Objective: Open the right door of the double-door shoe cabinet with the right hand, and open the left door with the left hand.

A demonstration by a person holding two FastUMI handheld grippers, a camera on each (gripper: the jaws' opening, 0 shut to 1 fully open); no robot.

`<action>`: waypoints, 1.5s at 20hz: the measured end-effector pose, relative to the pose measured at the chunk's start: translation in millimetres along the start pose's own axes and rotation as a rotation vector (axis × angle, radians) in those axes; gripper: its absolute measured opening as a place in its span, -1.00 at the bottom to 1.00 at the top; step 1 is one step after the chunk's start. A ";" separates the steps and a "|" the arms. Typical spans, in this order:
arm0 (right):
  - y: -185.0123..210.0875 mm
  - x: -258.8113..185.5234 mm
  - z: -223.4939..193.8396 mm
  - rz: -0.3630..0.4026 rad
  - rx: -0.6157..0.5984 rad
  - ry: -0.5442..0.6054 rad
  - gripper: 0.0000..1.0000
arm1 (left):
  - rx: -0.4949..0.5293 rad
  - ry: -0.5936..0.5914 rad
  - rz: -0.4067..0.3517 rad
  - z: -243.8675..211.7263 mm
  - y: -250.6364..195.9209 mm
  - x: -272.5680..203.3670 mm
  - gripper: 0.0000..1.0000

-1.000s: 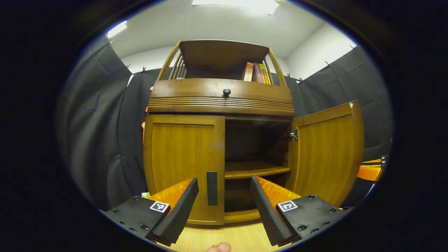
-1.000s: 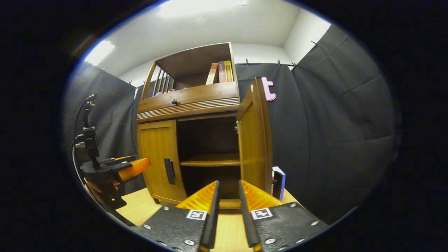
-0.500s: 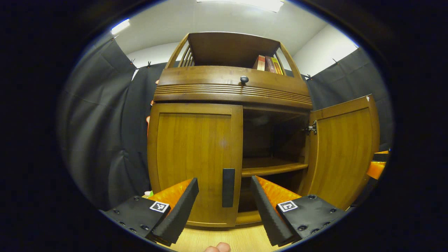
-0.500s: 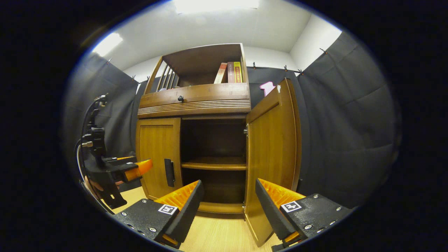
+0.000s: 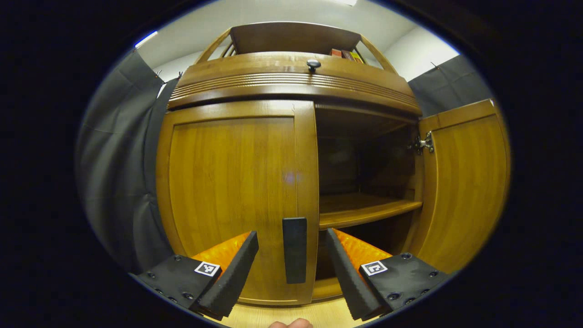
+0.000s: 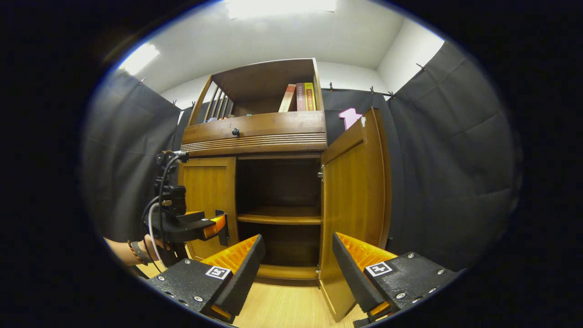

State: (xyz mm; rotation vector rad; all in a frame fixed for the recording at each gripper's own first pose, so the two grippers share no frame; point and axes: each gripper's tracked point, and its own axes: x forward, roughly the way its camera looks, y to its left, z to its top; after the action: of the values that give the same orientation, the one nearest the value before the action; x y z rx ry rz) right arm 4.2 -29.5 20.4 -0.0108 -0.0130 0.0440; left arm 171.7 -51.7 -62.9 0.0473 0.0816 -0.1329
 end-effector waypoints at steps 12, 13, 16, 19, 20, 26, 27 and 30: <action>-16.9 -25.7 -7.8 -0.060 -0.018 0.036 0.84 | 0.010 0.011 0.007 -23.1 6.0 48.2 0.70; -16.6 -26.1 -9.4 -0.055 -0.019 0.039 0.84 | 0.007 0.005 -0.005 -21.9 1.6 49.5 0.57; -14.7 -25.4 -10.2 -0.044 -0.004 0.040 0.84 | -0.009 -0.023 -0.016 -19.0 -7.1 46.2 0.17; -17.2 -23.7 -15.7 -0.041 0.014 0.055 0.84 | -0.008 -0.020 -0.005 -20.5 -5.5 46.8 -0.22; -17.0 -23.3 -17.5 -0.039 0.018 0.061 0.84 | -0.003 -0.015 -0.004 -20.7 -6.0 46.3 -0.22; -21.9 -29.8 -12.6 -0.048 -0.018 0.052 0.85 | 0.004 0.009 0.007 -21.2 -3.6 44.4 -0.33; -21.4 -30.5 -13.3 -0.046 -0.014 0.054 0.85 | 0.007 0.014 0.006 -21.0 -3.7 42.9 -0.34; -15.2 -31.4 -11.6 -0.034 0.001 0.053 0.84 | 0.023 0.032 0.018 -22.3 -2.2 44.9 -0.39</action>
State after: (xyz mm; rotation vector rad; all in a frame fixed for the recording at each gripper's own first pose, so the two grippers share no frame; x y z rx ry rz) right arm -26.4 -46.2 8.6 -0.0111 0.0401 0.0095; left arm 214.0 -58.6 -89.0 0.0729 0.1112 -0.1154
